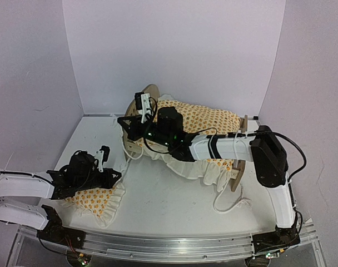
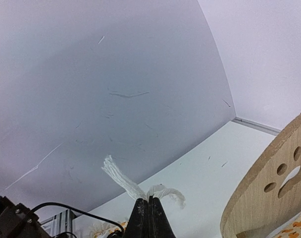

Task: Set up the pet bed

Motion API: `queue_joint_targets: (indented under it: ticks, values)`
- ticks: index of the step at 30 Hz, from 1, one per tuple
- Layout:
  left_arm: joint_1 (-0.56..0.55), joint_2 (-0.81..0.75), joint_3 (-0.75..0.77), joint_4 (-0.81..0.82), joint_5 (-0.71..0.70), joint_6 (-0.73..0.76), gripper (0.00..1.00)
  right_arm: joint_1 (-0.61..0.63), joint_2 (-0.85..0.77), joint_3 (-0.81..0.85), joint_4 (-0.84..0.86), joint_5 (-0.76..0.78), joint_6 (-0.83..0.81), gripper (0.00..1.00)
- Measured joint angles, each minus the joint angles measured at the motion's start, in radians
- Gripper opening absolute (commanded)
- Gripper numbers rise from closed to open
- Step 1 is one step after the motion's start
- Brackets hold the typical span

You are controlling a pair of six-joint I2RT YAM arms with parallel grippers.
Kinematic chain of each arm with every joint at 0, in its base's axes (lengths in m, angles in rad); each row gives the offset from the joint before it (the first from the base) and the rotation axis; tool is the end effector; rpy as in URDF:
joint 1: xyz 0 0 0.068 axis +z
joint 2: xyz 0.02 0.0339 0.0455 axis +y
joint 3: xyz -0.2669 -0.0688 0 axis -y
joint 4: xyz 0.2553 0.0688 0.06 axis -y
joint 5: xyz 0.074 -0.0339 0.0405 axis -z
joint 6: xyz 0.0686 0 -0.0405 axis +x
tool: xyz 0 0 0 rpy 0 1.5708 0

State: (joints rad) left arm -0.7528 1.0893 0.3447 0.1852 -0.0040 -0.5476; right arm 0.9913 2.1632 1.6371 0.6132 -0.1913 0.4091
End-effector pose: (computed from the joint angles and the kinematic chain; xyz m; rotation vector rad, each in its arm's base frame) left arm 0.1795 -0.1678 0.1455 0.2256 2.2155 -0.7429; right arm 0.2962 0.4763 0.2709 -0.6246 1.4965 1.2522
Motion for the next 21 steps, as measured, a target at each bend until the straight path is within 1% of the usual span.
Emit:
queue_joint_targets:
  ticks: [7,13,15,17,21]
  values:
    - [-0.026,-0.031,-0.009,-0.002,0.024,-0.005,0.00,0.021,0.132,0.127,-0.030,0.070,-0.002,0.00]
    - [-0.034,-0.191,-0.018,-0.040,0.026,-0.028,0.00,0.029,0.157,0.203,-0.099,0.106,-0.084,0.00]
    - [-0.035,-0.219,0.019,-0.098,0.007,-0.026,0.00,0.029,0.157,0.230,-0.112,0.111,-0.111,0.00]
    - [-0.035,-0.212,0.082,-0.162,-0.002,-0.022,0.00,0.029,0.157,0.264,-0.132,0.111,-0.138,0.00]
    - [-0.034,-0.197,0.165,-0.214,0.005,-0.022,0.00,0.029,0.163,0.339,-0.168,0.110,-0.179,0.00]
